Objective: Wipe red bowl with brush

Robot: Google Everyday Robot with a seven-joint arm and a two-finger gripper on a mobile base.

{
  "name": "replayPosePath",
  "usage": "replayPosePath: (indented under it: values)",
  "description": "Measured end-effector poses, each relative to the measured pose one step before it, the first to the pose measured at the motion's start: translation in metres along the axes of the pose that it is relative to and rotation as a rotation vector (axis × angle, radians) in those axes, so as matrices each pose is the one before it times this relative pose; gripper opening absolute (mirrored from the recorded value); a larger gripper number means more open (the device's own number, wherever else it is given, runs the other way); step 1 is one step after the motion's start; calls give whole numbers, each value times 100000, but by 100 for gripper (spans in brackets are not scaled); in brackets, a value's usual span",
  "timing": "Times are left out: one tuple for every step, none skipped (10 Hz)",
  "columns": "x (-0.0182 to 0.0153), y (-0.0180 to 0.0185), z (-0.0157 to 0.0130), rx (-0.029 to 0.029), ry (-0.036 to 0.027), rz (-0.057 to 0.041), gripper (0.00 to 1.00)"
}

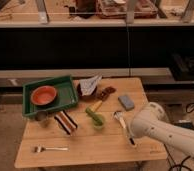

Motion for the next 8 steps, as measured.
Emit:
replayPosePath:
  values:
    - [495,648,-1085,982,1091,951,0]
    - [536,554,-1242,333,1210,420,0]
    - [527,437,-1224,417,1287,71,0]
    - [346,448,-1051,80,1363,-270,0]
    - [248,87,-641,20,1125,-561,0]
    - [223,46,-409,174,1002,-418,0]
    - [170,-59,-185,389,847,-308,0]
    - [57,65,-182,168,632,25,0]
